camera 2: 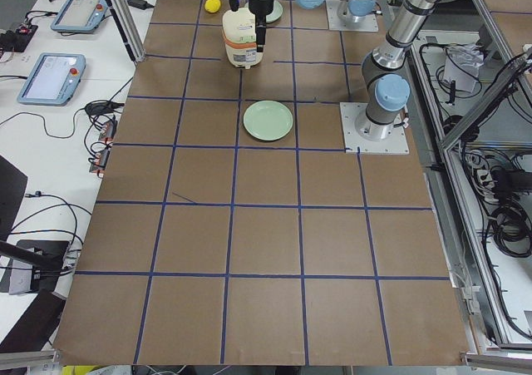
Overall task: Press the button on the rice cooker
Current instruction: 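Move the right gripper over the white rice cooker's lid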
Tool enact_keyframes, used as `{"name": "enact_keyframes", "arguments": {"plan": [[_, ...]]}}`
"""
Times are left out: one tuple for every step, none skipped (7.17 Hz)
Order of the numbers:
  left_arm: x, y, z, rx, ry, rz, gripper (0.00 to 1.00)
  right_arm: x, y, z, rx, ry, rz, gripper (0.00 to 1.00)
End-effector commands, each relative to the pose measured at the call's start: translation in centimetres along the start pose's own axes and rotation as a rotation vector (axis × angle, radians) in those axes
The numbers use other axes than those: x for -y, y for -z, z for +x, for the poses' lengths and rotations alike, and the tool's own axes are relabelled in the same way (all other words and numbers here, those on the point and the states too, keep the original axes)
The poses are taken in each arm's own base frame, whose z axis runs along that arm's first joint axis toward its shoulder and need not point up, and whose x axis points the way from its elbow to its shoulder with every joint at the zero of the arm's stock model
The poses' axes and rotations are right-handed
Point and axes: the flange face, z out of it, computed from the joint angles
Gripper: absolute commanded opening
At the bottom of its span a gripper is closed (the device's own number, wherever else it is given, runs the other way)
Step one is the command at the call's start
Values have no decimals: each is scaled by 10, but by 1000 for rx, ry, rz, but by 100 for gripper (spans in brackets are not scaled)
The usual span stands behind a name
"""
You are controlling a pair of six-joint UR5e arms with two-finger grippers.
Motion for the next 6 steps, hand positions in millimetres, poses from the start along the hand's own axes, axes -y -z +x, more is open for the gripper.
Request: {"name": "enact_keyframes", "arguments": {"plan": [[0, 0, 0, 0, 0, 0, 100, -3, 0, -29, 3, 47, 9, 6], [0, 0, 0, 0, 0, -1, 100, -2, -6, -56, 9, 92, 22, 6], [0, 0, 0, 0, 0, 0, 100, -4, -15, -78, 15, 109, 14, 8], [0, 0, 0, 0, 0, 0, 100, -3, -23, -94, 15, 136, 14, 8], [0, 0, 0, 0, 0, 0, 100, -2, -31, -102, 16, 151, 3, 8], [0, 0, 0, 0, 0, 0, 100, -1, -37, -107, 23, 158, -7, 8]]}}
